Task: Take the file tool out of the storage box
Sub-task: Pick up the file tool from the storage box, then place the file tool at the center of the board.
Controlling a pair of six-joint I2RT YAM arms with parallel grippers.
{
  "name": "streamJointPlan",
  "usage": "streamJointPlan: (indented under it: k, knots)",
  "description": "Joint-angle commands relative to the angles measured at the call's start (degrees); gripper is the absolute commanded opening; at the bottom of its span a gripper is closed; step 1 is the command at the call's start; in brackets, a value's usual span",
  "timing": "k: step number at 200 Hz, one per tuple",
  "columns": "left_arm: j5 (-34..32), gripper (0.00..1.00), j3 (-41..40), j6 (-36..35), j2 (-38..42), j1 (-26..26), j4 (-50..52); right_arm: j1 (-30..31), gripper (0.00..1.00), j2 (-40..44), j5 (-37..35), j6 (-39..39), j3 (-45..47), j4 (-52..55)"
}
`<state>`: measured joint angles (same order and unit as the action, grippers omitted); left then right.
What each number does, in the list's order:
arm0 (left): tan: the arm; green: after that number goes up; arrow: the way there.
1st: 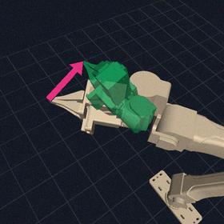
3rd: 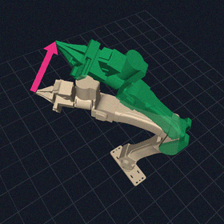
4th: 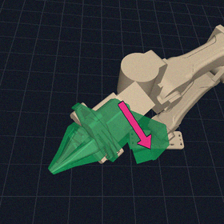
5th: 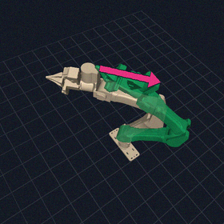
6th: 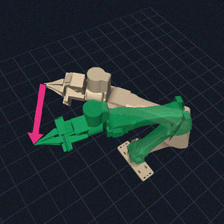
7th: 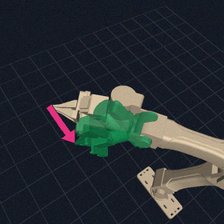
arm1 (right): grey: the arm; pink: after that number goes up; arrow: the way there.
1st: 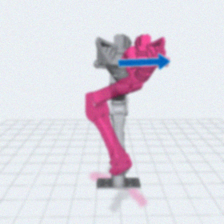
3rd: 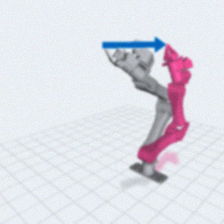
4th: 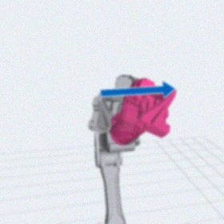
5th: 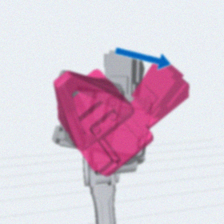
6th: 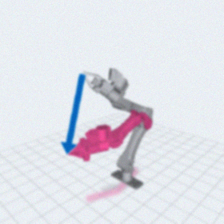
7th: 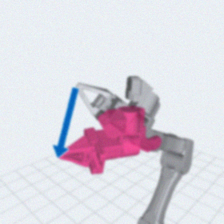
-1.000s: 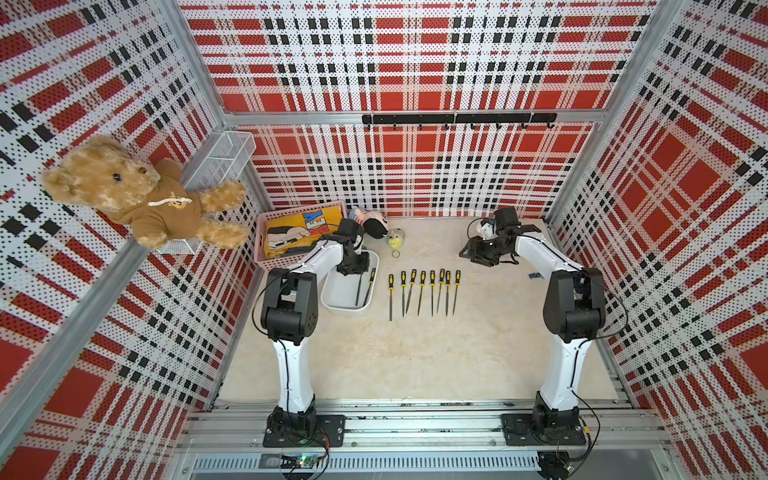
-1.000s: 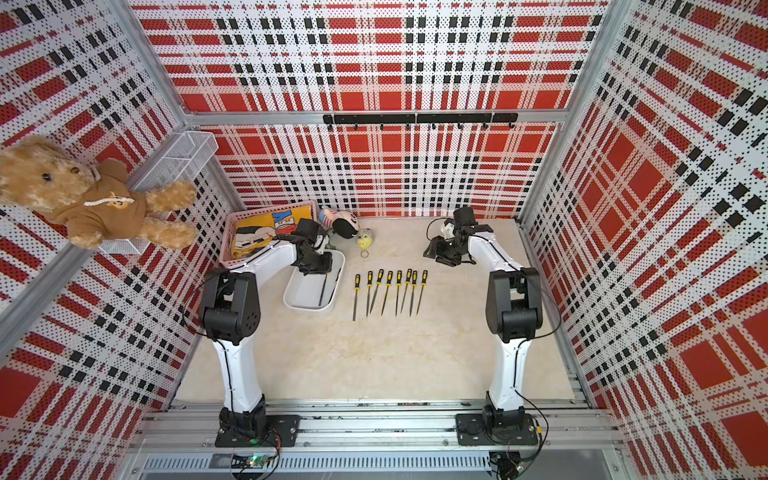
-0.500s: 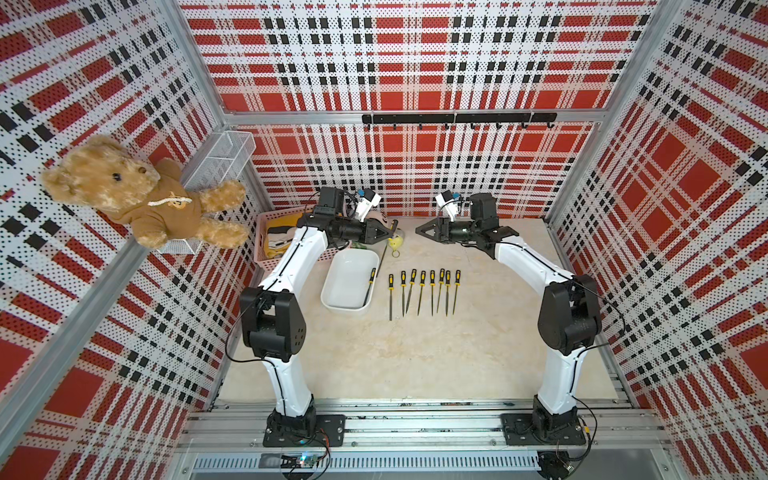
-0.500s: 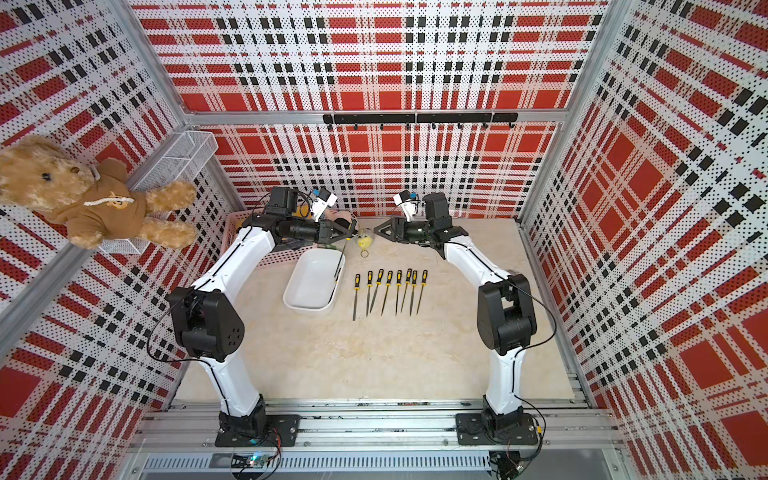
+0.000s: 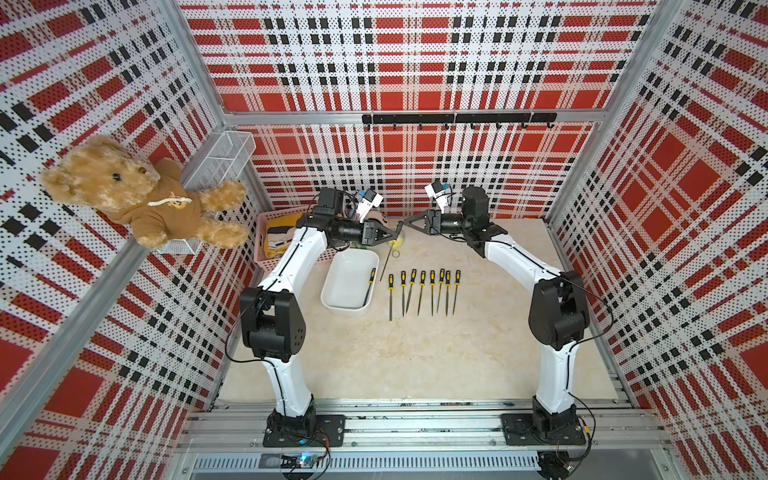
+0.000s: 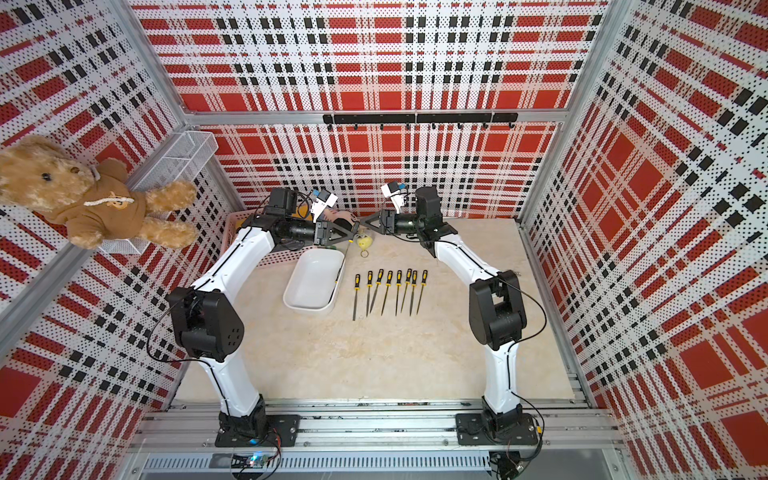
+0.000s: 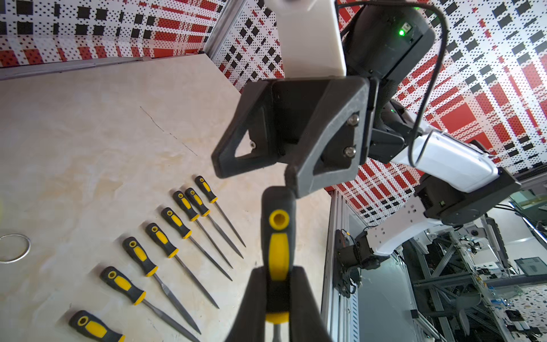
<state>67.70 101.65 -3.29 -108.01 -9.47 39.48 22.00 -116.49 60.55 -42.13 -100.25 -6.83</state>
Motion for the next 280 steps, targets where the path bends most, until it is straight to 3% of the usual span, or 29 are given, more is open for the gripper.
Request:
streamJointPlan:
  k: [1, 36, 58, 91, 110, 132, 138, 146, 165, 186, 236, 280]
  knots:
    - [2.0, 0.0, -0.47, -1.1, 0.0, -0.19, 0.16, 1.53, 0.51, -0.71, 2.8, -0.07, -0.96, -1.19]
    - [1.73, 0.0, -0.76, -1.11, -0.27, -0.81, 0.15, 2.42, 0.52, -0.45, 3.15, 1.48, -1.22, -0.11]
    - [1.86, 0.0, -0.66, -1.16, -0.36, -1.24, 0.15, 2.63, 0.47, -1.14, 3.17, 1.29, -1.94, -0.02]
    - [1.61, 0.0, -1.25, -1.19, -0.35, -1.52, 0.16, 2.65, 0.19, -1.23, 2.72, -0.03, -2.1, -1.81]
    - [-0.19, 0.0, -1.79, -0.98, -0.28, -1.36, 0.17, 2.45, 0.1, -0.38, 1.37, 1.49, -2.16, 0.53]
    - [-8.59, 0.33, -1.61, -0.04, -0.36, -0.74, 0.17, 0.8, 0.0, 0.7, -3.15, 6.8, -2.83, 9.91]
    - [-12.84, 0.42, -1.37, 0.97, -0.36, -0.65, -0.08, -0.05, 0.0, 0.96, -4.87, 8.02, -3.18, 13.11]
    - [-18.24, 0.43, -1.36, 1.71, -0.45, -0.54, -0.78, -1.3, 0.0, 1.13, -6.19, 8.86, -3.49, 16.88]
    - [-32.72, 0.39, -0.99, 3.19, -0.95, -0.63, -1.75, -4.77, 0.0, 0.71, -10.07, 14.1, -6.27, 30.92]
    - [-42.87, 0.35, -0.62, 4.32, -1.7, -0.85, -2.02, -8.63, 0.0, -0.67, -17.1, 21.29, -8.8, 49.06]
    - [-45.73, 0.34, -0.87, 3.75, -3.35, -0.9, -2.38, -17.13, 0.0, 3.35, -23.6, 28.1, 6.13, 58.95]
    - [-46.23, 0.32, -1.41, 3.5, -4.45, -1.63, -2.39, -19.45, 0.0, -1.24, -30.8, 31.41, 3.82, 68.12]
